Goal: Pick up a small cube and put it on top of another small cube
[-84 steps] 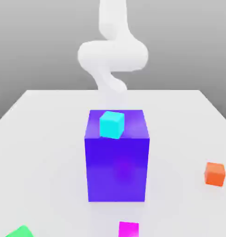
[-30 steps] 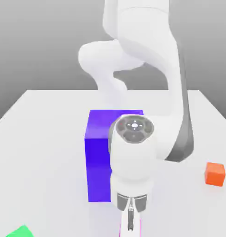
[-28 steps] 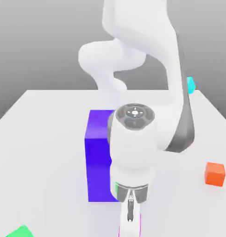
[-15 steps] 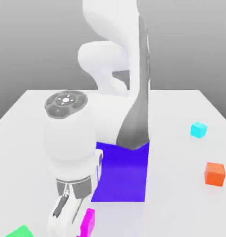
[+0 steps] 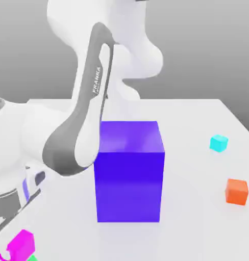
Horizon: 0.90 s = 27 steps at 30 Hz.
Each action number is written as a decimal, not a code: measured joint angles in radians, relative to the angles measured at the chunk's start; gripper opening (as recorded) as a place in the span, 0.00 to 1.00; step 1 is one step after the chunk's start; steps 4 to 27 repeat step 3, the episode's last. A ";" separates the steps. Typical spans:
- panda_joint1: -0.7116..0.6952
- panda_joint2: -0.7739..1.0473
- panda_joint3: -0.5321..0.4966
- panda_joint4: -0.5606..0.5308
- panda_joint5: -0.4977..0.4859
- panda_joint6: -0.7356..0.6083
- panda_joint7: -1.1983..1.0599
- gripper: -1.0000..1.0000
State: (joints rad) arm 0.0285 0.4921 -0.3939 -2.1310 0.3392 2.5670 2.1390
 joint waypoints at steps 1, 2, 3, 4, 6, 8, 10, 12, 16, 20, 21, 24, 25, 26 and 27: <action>0.000 0.000 0.000 0.000 0.000 0.000 0.000 1.00; 0.000 0.000 0.000 0.000 0.000 0.000 0.000 1.00; 0.000 0.000 0.000 0.000 0.000 0.000 0.000 1.00; 0.000 0.000 0.000 0.000 0.000 0.000 0.000 1.00; 0.000 0.000 0.000 0.000 0.000 0.000 0.000 1.00; 0.000 0.000 0.000 0.000 0.000 0.000 0.000 1.00; 0.000 0.000 0.000 0.000 0.000 0.000 0.000 1.00; 0.000 0.000 0.000 0.000 0.000 0.000 0.000 1.00; 0.000 0.000 0.000 0.000 0.000 0.000 0.000 1.00; 0.000 0.000 0.000 0.000 0.000 0.000 0.000 1.00; 0.000 0.000 0.000 0.000 0.000 0.000 0.000 1.00; 0.000 0.000 0.000 0.000 0.000 0.000 0.000 1.00; 0.000 0.000 0.000 0.000 0.000 0.000 0.000 1.00; 0.000 0.000 0.000 0.000 0.000 0.000 0.000 1.00; 0.000 0.000 0.000 0.000 0.000 0.000 0.000 1.00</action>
